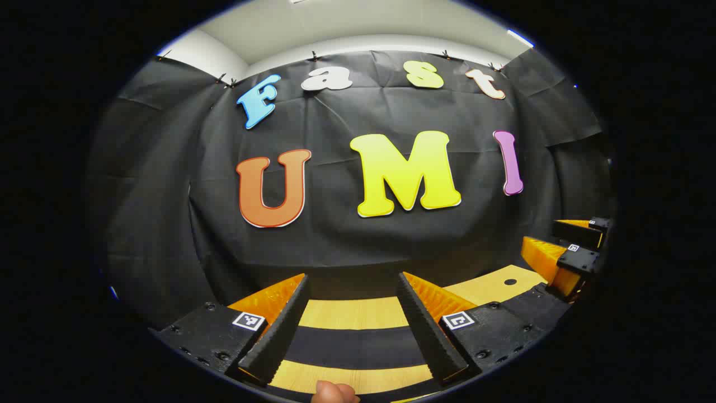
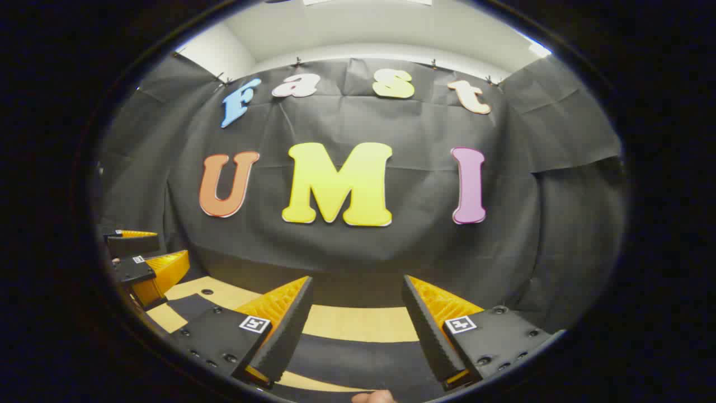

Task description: Grasp the waist and the cuffs of the jeans and fold them to make the two legs overlap; first hold the waist and fold one-third of the jeans toward the cuffs, then hold the cuffs and fold the remaining one-third in the same direction to finish folding.

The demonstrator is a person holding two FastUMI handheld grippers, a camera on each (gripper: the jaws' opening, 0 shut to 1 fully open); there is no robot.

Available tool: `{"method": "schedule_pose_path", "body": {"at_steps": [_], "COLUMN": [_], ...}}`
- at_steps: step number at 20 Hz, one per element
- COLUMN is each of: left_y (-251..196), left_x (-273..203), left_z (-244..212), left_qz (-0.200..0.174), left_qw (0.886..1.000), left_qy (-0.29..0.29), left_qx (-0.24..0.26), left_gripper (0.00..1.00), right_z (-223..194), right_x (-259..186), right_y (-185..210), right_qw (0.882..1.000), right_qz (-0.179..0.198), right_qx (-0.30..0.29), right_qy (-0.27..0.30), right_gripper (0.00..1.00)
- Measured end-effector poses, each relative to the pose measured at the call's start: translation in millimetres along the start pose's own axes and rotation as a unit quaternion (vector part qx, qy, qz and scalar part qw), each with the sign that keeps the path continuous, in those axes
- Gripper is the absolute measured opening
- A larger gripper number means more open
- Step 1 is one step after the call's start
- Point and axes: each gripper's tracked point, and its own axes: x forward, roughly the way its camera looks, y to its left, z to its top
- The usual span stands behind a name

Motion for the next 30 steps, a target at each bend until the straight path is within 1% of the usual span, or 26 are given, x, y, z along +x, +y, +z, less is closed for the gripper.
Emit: {"method": "schedule_pose_path", "body": {"at_steps": [5, 11, 18, 21, 22, 24, 26, 27, 28, 29, 30], "left_y": [5, 2, 5, 7, 9, 10, 29, 40, 54, 68, 84], "left_x": [-6, -9, -7, -9, -9, -11, -18, -24, -31, -39, -50], "left_z": [3, -2, 1, 1, -1, -13, -20, -29, -40, -51, -67], "left_qz": [0.007, -0.002, 0.002, 0.006, 0.004, 0.000, 0.015, 0.025, 0.039, 0.055, 0.075], "left_qw": [1.000, 1.000, 1.000, 1.000, 1.000, 0.998, 0.993, 0.987, 0.980, 0.970, 0.956], "left_qy": [-0.008, -0.004, -0.006, -0.005, 0.002, 0.034, 0.059, 0.079, 0.102, 0.126, 0.155], "left_qx": [-0.003, -0.009, -0.015, -0.017, -0.021, -0.052, -0.105, -0.135, -0.166, -0.200, -0.238], "left_gripper": [0.99, 0.99, 0.99, 0.99, 0.99, 0.99, 0.99, 0.99, 0.99, 0.99, 1.00], "right_z": [-5, -4, 0, 1, 3, 5, 2, 0, -4, -9, -16], "right_x": [-1, -7, -9, -9, -10, -9, -8, -9, -11, -14, -18], "right_y": [13, 11, 6, 6, 7, 4, -5, -11, -19, -27, -37], "right_qw": [1.000, 1.000, 1.000, 1.000, 1.000, 1.000, 0.999, 0.999, 0.999, 0.999, 0.998], "right_qz": [0.016, 0.013, 0.007, 0.010, 0.017, 0.026, 0.030, 0.031, 0.029, 0.028, 0.025], "right_qx": [0.003, -0.002, -0.006, -0.002, 0.002, 0.010, 0.016, 0.017, 0.018, 0.020, 0.020], "right_qy": [0.004, 0.000, -0.007, -0.008, -0.009, -0.005, 0.009, 0.016, 0.025, 0.037, 0.050], "right_gripper": [0.98, 0.98, 0.97, 0.98, 0.97, 0.97, 0.98, 0.98, 0.97, 0.96, 0.97]}}
